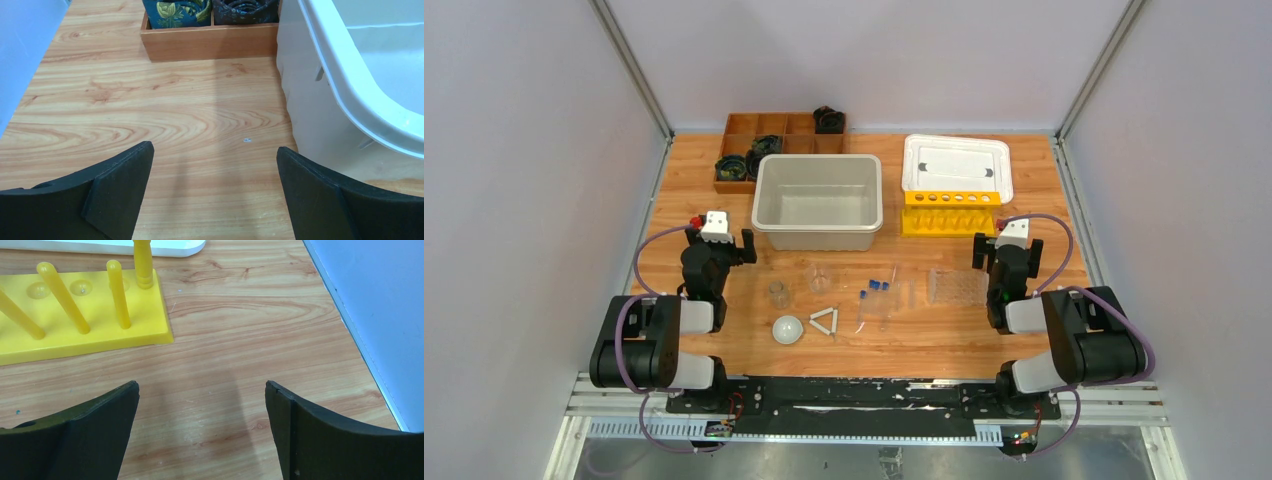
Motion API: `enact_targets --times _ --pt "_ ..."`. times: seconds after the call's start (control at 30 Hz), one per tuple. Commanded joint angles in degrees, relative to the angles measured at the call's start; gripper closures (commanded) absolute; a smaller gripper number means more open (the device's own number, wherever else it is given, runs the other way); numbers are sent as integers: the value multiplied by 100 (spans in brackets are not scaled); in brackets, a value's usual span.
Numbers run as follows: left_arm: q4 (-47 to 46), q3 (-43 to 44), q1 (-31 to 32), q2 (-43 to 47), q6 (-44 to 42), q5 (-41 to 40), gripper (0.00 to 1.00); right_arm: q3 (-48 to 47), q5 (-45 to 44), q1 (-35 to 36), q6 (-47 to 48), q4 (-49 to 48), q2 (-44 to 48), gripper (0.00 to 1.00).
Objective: Organize the chemistry lab equipment
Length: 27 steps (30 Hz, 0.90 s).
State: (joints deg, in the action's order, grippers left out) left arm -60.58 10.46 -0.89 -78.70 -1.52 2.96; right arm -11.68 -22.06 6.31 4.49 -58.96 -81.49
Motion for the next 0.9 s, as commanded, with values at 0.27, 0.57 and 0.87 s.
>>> enact_targets --times 0.27,0.57,0.87 --pt "-147 61 27 10 -62 0 0 -81 -35 -80 -36 -110 83 0" --pt "2808 1251 -28 1059 -281 -7 0 -869 -743 46 -873 3092 1826 0" --pt "6325 2882 -547 1715 -359 1216 0 -2947 -315 39 -2262 6944 2672 0"
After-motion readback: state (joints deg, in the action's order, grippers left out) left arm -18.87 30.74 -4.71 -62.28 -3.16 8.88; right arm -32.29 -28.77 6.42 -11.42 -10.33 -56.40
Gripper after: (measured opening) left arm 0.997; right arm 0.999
